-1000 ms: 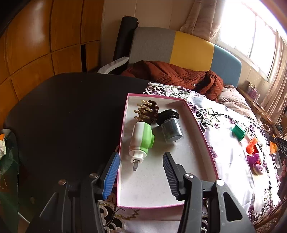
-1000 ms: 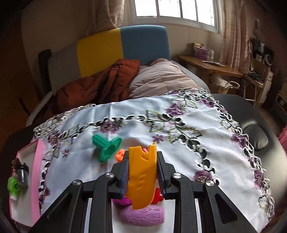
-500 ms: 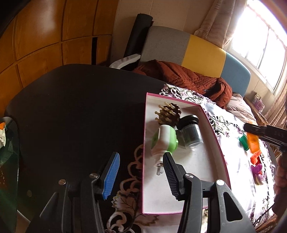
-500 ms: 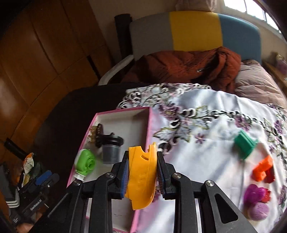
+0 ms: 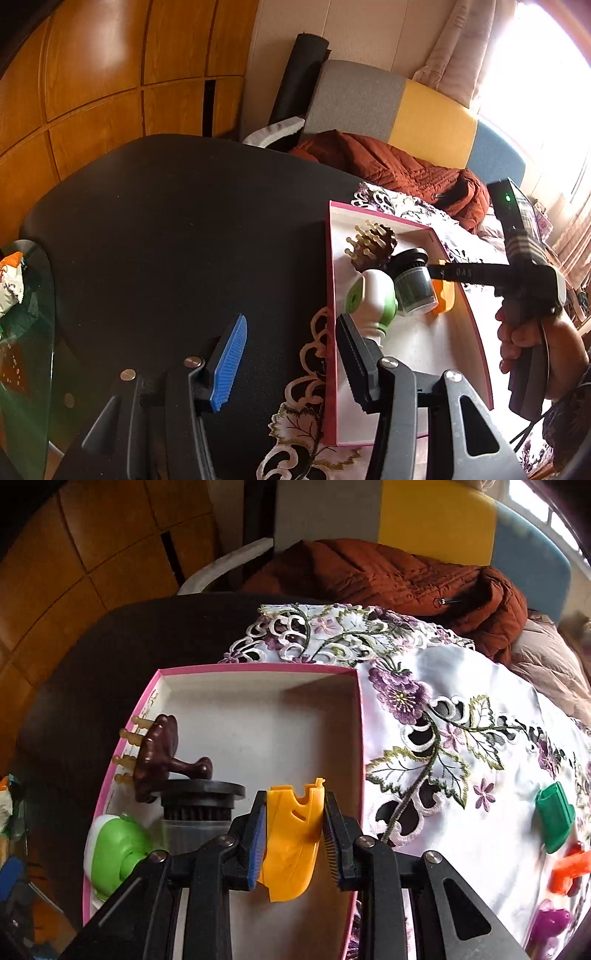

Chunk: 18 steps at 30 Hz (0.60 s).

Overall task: Organize rigid objects
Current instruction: 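Carry the yellow piece into the tray and open the right gripper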

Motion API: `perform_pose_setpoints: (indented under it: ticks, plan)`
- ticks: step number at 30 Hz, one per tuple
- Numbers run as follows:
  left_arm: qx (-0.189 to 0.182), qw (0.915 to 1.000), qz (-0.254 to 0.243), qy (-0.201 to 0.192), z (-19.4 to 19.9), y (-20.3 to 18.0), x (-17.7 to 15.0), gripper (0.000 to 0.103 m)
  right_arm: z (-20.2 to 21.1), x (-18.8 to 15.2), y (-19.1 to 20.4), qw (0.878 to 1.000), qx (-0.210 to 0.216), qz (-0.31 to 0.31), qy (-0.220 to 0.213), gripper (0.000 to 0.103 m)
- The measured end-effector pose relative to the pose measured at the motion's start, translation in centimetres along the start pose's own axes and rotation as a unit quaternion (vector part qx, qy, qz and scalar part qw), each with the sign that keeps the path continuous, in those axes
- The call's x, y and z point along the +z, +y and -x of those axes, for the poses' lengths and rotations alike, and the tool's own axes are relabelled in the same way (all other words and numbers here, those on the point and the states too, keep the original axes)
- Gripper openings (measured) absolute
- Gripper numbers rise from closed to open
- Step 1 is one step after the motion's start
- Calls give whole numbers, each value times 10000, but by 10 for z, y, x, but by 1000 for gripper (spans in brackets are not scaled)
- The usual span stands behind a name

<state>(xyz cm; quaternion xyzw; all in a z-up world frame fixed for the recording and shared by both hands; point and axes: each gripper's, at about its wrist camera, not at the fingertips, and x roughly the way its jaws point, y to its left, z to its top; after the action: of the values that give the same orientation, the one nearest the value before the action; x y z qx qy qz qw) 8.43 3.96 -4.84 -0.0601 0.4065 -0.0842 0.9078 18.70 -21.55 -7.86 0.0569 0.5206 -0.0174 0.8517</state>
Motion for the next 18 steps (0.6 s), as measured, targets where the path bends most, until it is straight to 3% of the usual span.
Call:
perform_pose_setpoints:
  ticks: [3, 8, 18]
  plan:
    - [18, 10000, -27, -40, 3, -1, -1, 51, 13, -5, -6, 9998, 90, -105, -164, 31]
    - [20, 9999, -3, -115, 11, -6, -3, 51, 42, -13, -10, 9980, 244, -33, -586, 59]
    - [26, 9995, -279, -126, 24, -27, -12, 51, 82, -42, -13, 9940, 137, 326, -1032, 67]
